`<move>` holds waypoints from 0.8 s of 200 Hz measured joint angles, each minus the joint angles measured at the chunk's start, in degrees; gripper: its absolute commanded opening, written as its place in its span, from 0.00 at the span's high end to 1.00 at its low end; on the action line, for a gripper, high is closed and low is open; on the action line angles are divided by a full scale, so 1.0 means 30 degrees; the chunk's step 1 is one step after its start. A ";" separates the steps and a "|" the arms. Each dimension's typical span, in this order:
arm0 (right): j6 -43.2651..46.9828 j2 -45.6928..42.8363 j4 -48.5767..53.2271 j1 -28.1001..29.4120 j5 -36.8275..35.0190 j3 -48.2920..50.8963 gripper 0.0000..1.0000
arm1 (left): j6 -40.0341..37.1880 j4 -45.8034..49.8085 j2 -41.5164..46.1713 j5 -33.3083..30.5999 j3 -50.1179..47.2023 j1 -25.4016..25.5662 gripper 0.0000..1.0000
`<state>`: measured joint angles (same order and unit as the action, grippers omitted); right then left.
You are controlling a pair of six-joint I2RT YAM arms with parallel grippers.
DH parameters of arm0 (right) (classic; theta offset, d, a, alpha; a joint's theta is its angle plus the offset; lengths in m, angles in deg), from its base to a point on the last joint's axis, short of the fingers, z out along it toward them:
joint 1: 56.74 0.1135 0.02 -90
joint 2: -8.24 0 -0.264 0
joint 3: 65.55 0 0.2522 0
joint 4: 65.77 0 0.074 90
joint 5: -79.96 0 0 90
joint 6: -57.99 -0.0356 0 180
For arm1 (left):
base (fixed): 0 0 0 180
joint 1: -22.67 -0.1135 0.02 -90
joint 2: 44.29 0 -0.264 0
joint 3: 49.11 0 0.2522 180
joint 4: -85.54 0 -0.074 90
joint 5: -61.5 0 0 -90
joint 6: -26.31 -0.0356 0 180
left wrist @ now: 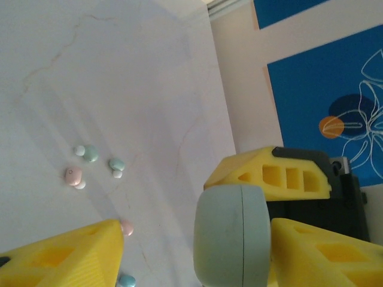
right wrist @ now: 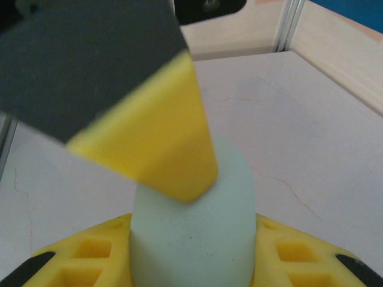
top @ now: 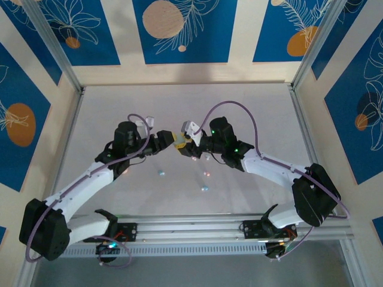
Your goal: Insert wireless bluetooth earbuds into charging case
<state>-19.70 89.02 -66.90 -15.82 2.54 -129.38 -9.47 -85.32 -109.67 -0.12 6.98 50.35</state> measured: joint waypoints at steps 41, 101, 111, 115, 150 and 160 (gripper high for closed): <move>0.0029 0.0000 -0.0153 0.0168 -0.0270 0.0000 0.67 | 0.0729 -0.0860 -0.0379 0.0117 0.0160 0.0393 0.60; 0.0372 -0.0189 0.0138 0.0364 -0.0423 0.0000 0.66 | 0.1129 -0.0954 -0.0109 -0.0262 0.0182 0.0466 0.71; 0.0386 -0.0291 0.0124 0.0379 -0.0408 0.0000 0.66 | 0.1217 -0.0954 0.0051 -0.0328 0.0182 0.0495 0.76; 0.0386 -0.0335 0.0124 0.0379 -0.0408 0.0000 0.66 | 0.1188 -0.0954 0.0138 -0.0350 0.0182 0.0495 0.77; 0.0437 -0.0729 0.0015 0.0583 -0.0350 -0.0022 0.65 | 0.1399 -0.0612 0.1042 -0.0882 0.0160 0.0627 0.82; 0.0459 -0.0831 -0.0029 0.0627 -0.0342 -0.0029 0.64 | 0.1392 -0.0554 0.1209 -0.0911 0.0160 0.0648 0.83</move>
<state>-18.32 86.52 -66.99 -13.94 1.51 -129.47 -5.30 -86.98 -106.05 -2.85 7.46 52.30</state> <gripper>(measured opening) 0.391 0.284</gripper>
